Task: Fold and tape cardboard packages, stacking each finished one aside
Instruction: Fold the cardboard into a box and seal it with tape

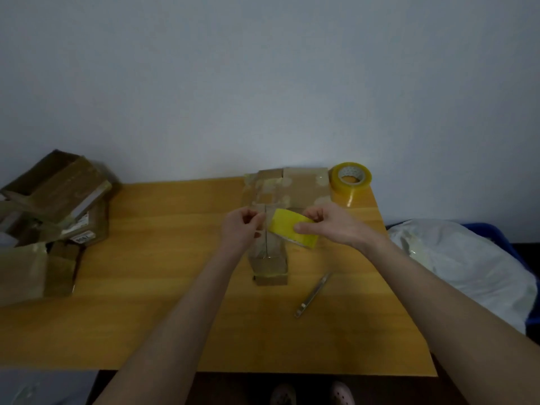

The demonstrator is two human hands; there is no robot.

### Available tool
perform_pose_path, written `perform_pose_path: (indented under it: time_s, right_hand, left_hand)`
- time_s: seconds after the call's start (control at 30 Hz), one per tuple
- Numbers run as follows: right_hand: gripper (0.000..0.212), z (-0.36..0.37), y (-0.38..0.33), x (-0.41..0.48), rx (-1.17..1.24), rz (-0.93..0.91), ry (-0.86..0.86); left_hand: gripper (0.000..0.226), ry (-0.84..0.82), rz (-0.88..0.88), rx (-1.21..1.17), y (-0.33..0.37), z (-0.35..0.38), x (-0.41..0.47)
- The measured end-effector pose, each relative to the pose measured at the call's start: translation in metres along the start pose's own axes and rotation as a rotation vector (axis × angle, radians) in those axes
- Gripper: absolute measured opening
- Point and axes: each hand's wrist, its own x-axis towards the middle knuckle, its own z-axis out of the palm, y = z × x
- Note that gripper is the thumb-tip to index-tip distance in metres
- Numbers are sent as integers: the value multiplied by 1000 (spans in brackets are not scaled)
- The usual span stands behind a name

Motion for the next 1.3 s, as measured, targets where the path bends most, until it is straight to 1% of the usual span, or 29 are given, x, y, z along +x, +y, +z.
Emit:
perform_pose_path:
  time_s: [0.03, 0.1, 0.13, 0.2, 0.27, 0.37, 0.47, 0.53, 0.6, 0.73, 0.8, 0.9, 1.0, 1.13, 1.3]
  right_hand:
    - [47, 0, 0, 0, -62, -13, 16]
    - [48, 2, 0, -2, -143, -39, 13]
    - [45, 3, 0, -3, -133, -42, -23]
    - [38, 6, 1, -7, -36, -29, -109]
    - [35, 9, 1, -13, 27, -30, -153]
    - [37, 17, 3, -21, -23, -48, -155]
    - [37, 24, 11, -24, -136, -46, -136]
    - [39, 26, 22, -27, -288, -6, -89]
    - [42, 26, 28, -30, -392, 31, -42]
    - [48, 38, 27, -33, -528, 87, -37]
    - [49, 45, 23, -35, -647, 113, 31]
    - [49, 54, 15, -36, -775, 153, 132]
    - [48, 60, 11, -34, -779, 176, 147]
    - [43, 65, 12, -32, -749, 201, 70]
    - [43, 69, 14, -32, -744, 245, 176]
  left_hand:
    - [13, 10, -24, 2, -4, -2, -4]
    - [15, 33, -67, -3, -12, -4, -11]
    - [16, 51, -85, -12, -16, -5, -15]
    - [17, 103, -119, -67, -23, -9, -22]
    - [16, 133, -125, -97, -29, -14, -28]
    - [16, 118, -146, -35, -37, -16, -38]
    - [12, 143, -213, -37, -53, -16, -47]
    - [14, 174, -253, -31, -62, -21, -49]
    - [16, 177, -233, -16, -66, -26, -50]
    - [15, 193, -146, 33, -69, -28, -51]
    - [14, 212, -135, 58, -73, -26, -52]
    - [13, 229, -166, 49, -83, -26, -53]
    - [12, 231, -202, 35, -86, -28, -51]
    - [12, 227, -185, 70, -88, -32, -48]
    - [14, 229, -160, 85, -90, -31, -49]
